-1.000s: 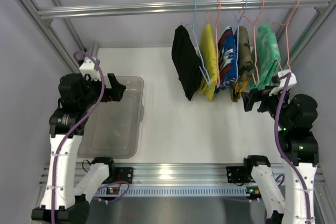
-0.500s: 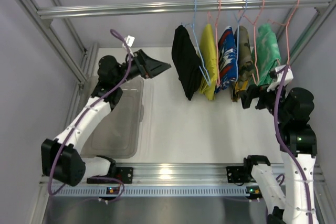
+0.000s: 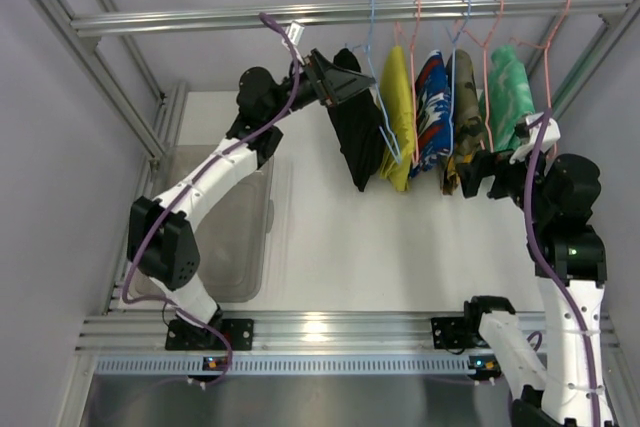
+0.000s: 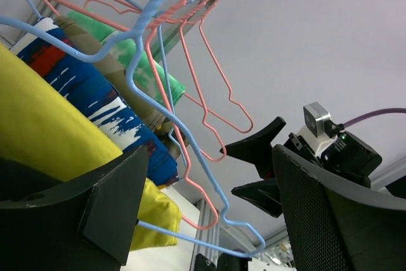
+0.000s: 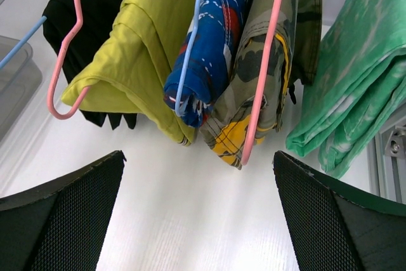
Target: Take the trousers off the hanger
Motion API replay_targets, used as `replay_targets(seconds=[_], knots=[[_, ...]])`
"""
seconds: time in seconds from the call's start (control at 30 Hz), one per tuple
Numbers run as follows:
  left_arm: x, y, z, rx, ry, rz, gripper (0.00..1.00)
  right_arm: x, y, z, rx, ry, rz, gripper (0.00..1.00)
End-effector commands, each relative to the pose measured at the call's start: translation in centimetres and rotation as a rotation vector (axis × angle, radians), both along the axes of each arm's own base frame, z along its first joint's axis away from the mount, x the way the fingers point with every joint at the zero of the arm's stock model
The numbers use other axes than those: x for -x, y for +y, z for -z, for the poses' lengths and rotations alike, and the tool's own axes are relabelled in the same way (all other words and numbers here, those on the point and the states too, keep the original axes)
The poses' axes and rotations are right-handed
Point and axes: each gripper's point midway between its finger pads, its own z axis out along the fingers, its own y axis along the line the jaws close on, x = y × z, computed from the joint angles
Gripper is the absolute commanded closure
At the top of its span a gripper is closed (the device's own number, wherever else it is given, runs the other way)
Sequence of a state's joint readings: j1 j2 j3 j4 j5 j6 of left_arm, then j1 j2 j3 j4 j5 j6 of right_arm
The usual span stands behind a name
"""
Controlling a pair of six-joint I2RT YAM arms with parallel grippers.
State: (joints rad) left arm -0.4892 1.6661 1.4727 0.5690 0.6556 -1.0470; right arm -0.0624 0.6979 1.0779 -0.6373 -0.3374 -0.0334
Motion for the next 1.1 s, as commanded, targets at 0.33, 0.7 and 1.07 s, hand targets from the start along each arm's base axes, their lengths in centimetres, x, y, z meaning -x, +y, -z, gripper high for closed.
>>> replay_targets(seconds=[0.33, 0.7, 1.07], knots=[[-2.1, -3.0, -2.4, 0.16, 0.003, -0.018, 0.28, -0.4, -0.5, -2.9, 0.016, -0.068, 0.018, 0.0], [-1.6, -4.2, -1.2, 0.139, 0.01, -0.043, 0.44, -0.6, -0.7, -2.6, 0.025, -0.064, 0.024, 0.0], [-2.5, -4.2, -1.8, -0.009, -0.139, -0.139, 0.84, -0.5, -0.7, -2.4, 0.025, -0.067, 0.024, 0.01]])
